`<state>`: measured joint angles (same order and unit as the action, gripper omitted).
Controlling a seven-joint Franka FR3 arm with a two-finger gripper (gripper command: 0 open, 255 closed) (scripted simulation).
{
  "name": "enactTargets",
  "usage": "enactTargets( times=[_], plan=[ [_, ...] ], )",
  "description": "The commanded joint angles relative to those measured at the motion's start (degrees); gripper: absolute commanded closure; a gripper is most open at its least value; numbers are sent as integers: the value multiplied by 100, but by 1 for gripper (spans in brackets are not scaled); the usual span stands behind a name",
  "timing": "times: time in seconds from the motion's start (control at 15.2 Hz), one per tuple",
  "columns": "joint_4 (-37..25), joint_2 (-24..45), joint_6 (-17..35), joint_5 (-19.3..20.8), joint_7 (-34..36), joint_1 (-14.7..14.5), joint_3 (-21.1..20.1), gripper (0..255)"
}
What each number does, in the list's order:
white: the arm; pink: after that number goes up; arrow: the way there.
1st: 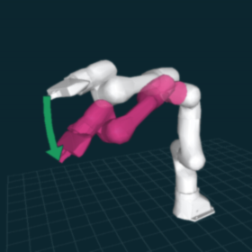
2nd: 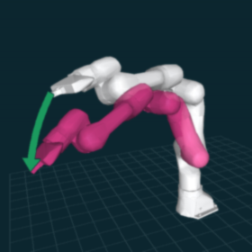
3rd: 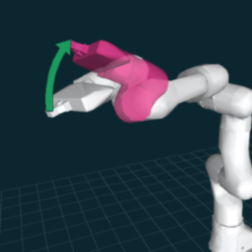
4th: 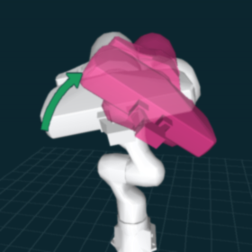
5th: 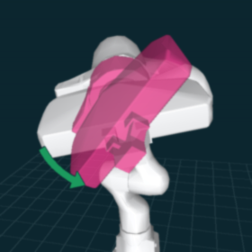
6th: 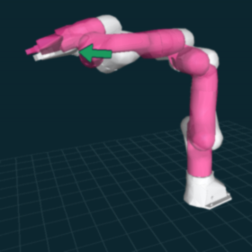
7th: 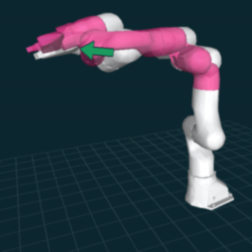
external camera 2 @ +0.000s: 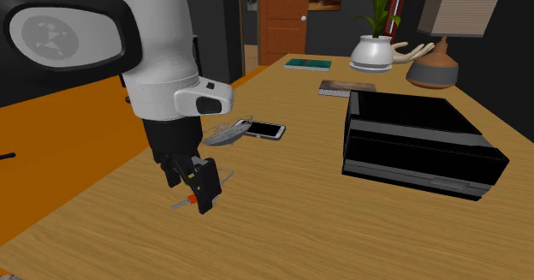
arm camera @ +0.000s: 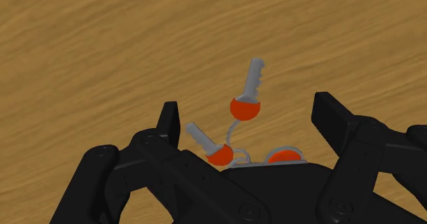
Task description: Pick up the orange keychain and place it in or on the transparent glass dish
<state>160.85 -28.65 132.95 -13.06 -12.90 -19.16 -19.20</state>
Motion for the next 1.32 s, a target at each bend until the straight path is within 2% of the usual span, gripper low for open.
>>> enactTargets(
  times=[0.0, 0.46, 0.53, 1.12, 1.25],
  plan=[
    [60, 60, 126, -19, 12, -11, -28, 0],
    [58, 62, 125, -18, 13, -11, -28, 0],
    [58, 62, 125, -18, 13, -11, -28, 255],
    [59, 62, 127, -16, 14, -13, -25, 255],
    [-14, -79, -86, -2, 13, -24, 15, 255]
  ],
)
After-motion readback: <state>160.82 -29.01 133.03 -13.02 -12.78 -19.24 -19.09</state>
